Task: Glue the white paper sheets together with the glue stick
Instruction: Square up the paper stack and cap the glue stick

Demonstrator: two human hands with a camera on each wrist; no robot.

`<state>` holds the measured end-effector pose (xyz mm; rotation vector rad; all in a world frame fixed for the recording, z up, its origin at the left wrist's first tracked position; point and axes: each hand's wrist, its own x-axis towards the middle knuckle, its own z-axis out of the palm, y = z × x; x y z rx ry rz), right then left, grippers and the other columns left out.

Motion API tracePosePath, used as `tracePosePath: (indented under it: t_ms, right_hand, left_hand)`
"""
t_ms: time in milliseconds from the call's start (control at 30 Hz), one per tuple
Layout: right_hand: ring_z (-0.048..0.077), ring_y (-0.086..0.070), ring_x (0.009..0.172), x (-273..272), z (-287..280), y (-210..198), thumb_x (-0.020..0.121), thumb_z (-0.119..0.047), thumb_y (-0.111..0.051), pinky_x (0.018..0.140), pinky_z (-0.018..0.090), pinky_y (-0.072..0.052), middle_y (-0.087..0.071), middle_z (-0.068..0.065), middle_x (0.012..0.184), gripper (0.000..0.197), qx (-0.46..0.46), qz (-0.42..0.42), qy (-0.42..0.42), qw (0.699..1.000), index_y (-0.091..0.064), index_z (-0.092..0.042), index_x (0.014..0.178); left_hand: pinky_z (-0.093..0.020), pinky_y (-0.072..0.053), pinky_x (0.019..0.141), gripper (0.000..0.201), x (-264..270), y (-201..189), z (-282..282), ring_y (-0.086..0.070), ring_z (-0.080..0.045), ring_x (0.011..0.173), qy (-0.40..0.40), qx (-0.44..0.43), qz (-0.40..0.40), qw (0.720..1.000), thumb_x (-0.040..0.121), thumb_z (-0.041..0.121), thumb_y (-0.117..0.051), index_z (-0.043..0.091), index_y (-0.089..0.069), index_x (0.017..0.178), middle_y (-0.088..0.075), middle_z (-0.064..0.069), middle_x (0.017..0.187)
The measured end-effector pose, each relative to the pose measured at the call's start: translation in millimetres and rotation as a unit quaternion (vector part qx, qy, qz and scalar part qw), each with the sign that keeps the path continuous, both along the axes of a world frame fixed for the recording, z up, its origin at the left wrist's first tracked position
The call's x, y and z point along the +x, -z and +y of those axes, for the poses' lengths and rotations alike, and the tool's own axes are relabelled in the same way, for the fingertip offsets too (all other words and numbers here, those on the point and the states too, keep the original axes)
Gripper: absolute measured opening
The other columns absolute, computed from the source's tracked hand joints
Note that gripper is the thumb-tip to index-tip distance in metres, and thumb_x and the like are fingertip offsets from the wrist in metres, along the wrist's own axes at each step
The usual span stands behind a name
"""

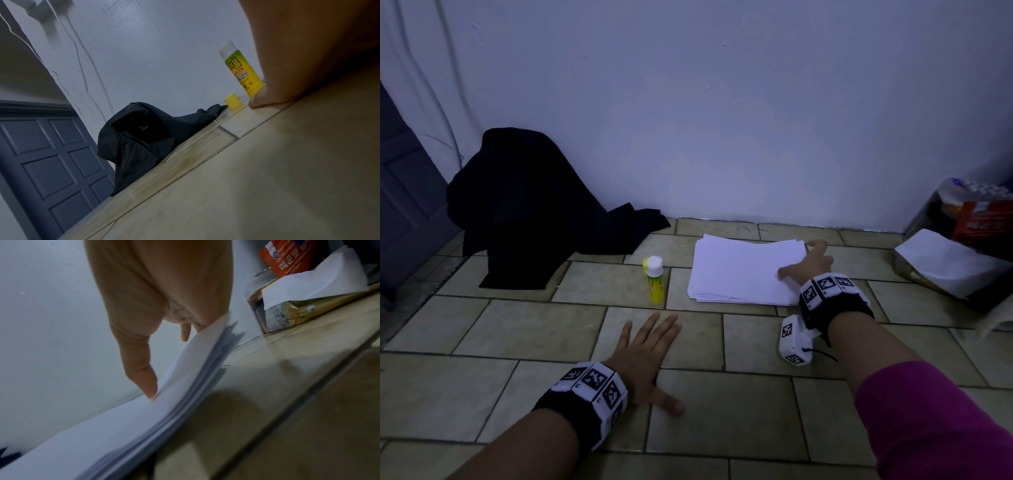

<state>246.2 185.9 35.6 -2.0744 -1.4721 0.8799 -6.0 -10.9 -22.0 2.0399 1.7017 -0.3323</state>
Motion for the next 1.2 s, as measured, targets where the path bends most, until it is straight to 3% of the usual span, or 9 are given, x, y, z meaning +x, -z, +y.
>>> tracePosePath:
  t_ms: [167,233,300,533,667,800,933,1067,1200]
  right_hand:
    - [0.025,-0.052,0.100,16.8,4.8,0.3,0.075,0.008,-0.069,0.079,0.025,-0.039,-0.055,0.012,0.130,0.045,-0.009,0.073,-0.044,0.996,-0.066,-0.012,0.114]
    - [0.020,-0.050,0.096,22.1,5.2,-2.1,0.075,0.013,-0.066,0.078,0.023,-0.041,-0.059,0.011,0.124,0.045,-0.042,0.122,-0.049,0.991,-0.068,-0.012,0.113]
    - [0.018,-0.046,0.098,22.5,2.8,-6.4,0.079,0.015,-0.063,0.066,0.017,-0.041,-0.057,0.008,0.117,0.049,-0.088,0.143,-0.065,0.984,-0.064,-0.011,0.121]
    - [0.020,-0.044,0.100,24.7,-9.7,-3.9,0.084,0.011,-0.052,0.046,0.014,-0.040,-0.051,0.007,0.119,0.046,-0.130,0.135,-0.057,0.981,-0.064,-0.014,0.121]
    - [0.024,-0.049,0.113,29.4,-21.8,-5.2,0.089,0.005,-0.051,0.060,0.015,-0.037,-0.051,0.007,0.126,0.042,-0.132,0.093,-0.080,0.984,-0.062,-0.012,0.125]
    - [0.016,-0.055,0.083,41.3,-40.2,5.8,0.087,0.006,-0.055,0.070,0.023,-0.046,-0.060,0.011,0.103,0.035,-0.098,0.102,-0.094,0.985,-0.064,-0.001,0.120]
    - [0.024,-0.049,0.088,46.2,-67.4,20.6,0.083,0.016,-0.052,0.077,0.028,-0.040,-0.063,0.019,0.115,0.042,-0.074,0.120,-0.098,0.985,-0.067,-0.006,0.116]
    - [0.022,-0.052,0.082,49.4,-101.3,21.0,0.082,0.019,-0.048,0.064,0.022,-0.043,-0.059,0.011,0.104,0.054,-0.053,0.183,-0.097,0.977,-0.065,-0.014,0.121]
    - [0.019,-0.058,0.101,45.4,-126.3,20.9,0.080,0.023,-0.047,0.071,0.017,-0.048,-0.060,0.006,0.120,0.059,-0.037,0.277,-0.127,0.952,-0.068,-0.022,0.111]
  left_hand:
    - [-0.044,0.024,0.106,0.146,0.1,-0.2,-0.2,0.040,-0.009,0.127,-0.003,-0.001,-0.002,1.000,0.031,0.094,-0.029,0.026,0.024,0.149,0.042,0.016,0.137]
    - [-0.045,0.023,0.107,0.147,-0.2,-0.1,0.3,0.040,-0.009,0.128,-0.003,-0.003,-0.004,1.000,0.030,0.094,-0.028,0.025,0.024,0.149,0.042,0.016,0.137]
    - [-0.046,0.022,0.108,0.148,-0.7,0.2,0.8,0.040,-0.009,0.128,-0.001,-0.002,-0.004,1.000,0.028,0.096,-0.026,0.025,0.025,0.149,0.042,0.016,0.137]
    - [-0.048,0.021,0.109,0.151,-0.8,0.2,2.1,0.040,-0.009,0.127,-0.002,-0.009,-0.001,1.000,0.025,0.097,-0.024,0.025,0.024,0.149,0.036,0.015,0.149]
    - [-0.049,0.020,0.110,0.154,-1.6,-0.3,2.0,0.039,-0.007,0.126,-0.004,-0.010,-0.003,1.000,0.021,0.099,-0.021,0.025,0.024,0.149,0.031,0.010,0.155]
    - [-0.050,0.020,0.111,0.161,-3.0,0.4,3.4,0.035,-0.008,0.134,-0.006,-0.018,-0.012,1.000,0.014,0.101,-0.018,0.023,0.027,0.148,0.027,0.007,0.157]
    - [-0.049,0.020,0.110,0.164,-7.4,-0.1,3.2,0.029,-0.017,0.143,0.001,-0.029,-0.029,0.999,0.015,0.100,-0.027,0.020,0.030,0.146,0.026,0.003,0.158]
    - [-0.051,0.018,0.111,0.139,-6.9,-8.4,-1.3,0.022,-0.015,0.145,-0.027,-0.019,-0.120,0.992,0.038,0.096,-0.049,0.035,0.004,0.151,0.025,0.003,0.158]
    - [-0.056,0.010,0.114,0.107,-4.2,-21.5,-0.5,0.005,-0.021,0.148,-0.084,-0.024,-0.246,0.965,0.029,0.105,-0.035,0.063,-0.027,0.127,0.021,0.005,0.157]
